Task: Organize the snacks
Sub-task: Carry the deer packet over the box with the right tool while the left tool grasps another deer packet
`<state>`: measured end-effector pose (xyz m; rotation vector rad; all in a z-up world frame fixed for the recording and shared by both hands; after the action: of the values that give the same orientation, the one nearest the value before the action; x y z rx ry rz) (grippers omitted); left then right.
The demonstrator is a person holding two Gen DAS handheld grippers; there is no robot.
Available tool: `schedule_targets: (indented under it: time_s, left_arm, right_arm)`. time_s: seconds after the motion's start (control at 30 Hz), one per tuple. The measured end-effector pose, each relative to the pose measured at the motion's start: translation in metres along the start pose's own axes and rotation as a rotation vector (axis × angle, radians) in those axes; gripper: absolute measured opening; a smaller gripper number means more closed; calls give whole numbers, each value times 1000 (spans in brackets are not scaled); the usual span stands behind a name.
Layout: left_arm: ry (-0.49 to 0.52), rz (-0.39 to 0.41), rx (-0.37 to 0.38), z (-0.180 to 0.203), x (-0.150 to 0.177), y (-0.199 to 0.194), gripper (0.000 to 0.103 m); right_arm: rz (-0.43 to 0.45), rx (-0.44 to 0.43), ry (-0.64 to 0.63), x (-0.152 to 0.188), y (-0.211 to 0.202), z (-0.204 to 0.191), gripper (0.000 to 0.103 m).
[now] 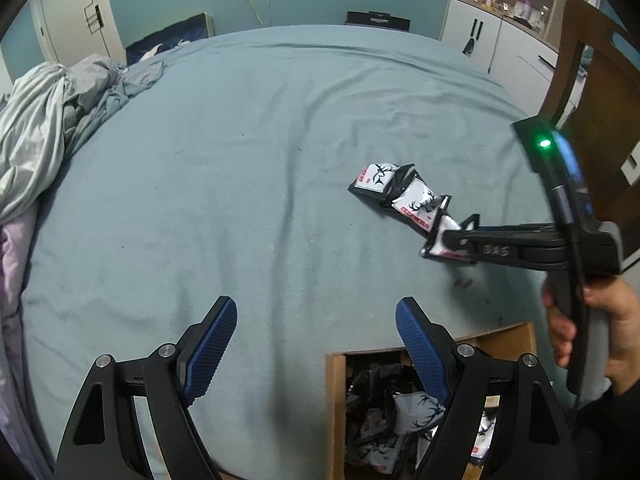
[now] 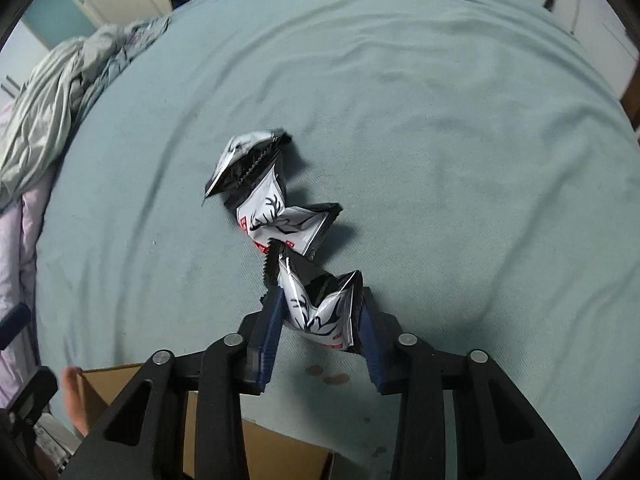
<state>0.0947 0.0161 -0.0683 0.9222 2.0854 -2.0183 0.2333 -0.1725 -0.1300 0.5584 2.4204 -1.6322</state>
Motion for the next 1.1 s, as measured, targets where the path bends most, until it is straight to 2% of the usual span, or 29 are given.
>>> schedule_targets:
  time_s: [0.17, 0.3, 0.43, 0.6, 0.73, 0.83, 0.97, 1.1]
  left_arm:
    - [40, 14, -31, 3, -2, -1, 83]
    - [75, 30, -73, 5, -8, -4, 83]
    - [103, 4, -41, 13, -26, 3, 83]
    - [93, -36, 17, 29, -58, 27, 84]
    - [38, -86, 41, 34, -79, 58, 85]
    - [-3, -105, 43, 34, -93, 80, 85]
    - [-63, -138, 54, 29, -107, 110, 85]
    - [-135, -209, 88, 24, -115, 147, 85]
  right_arm:
    - [81, -48, 52, 13, -46, 1, 27]
    - [161, -112, 62, 41, -94, 5, 27]
    - [240, -179, 95, 80, -131, 19, 27]
    - [276, -214, 153, 132, -157, 49, 27]
    - [300, -281, 174, 151, -165, 53, 27]
    - [308, -265, 161, 146, -157, 52, 27]
    - [254, -245, 145, 138, -136, 48, 27]
    - [224, -260, 152, 129, -129, 46, 27]
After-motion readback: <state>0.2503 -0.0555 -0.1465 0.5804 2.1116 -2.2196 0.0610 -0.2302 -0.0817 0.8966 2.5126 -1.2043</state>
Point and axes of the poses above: each gripper's, at about its wrist camera, not at the fingertips, and y roughly the way its jaws point, z to its right, x to its underside, the point moved 7 cm from there along y, roughly the way its jaws point, and after that the axes turned 15 degrees about y, right-handed, at the moved point
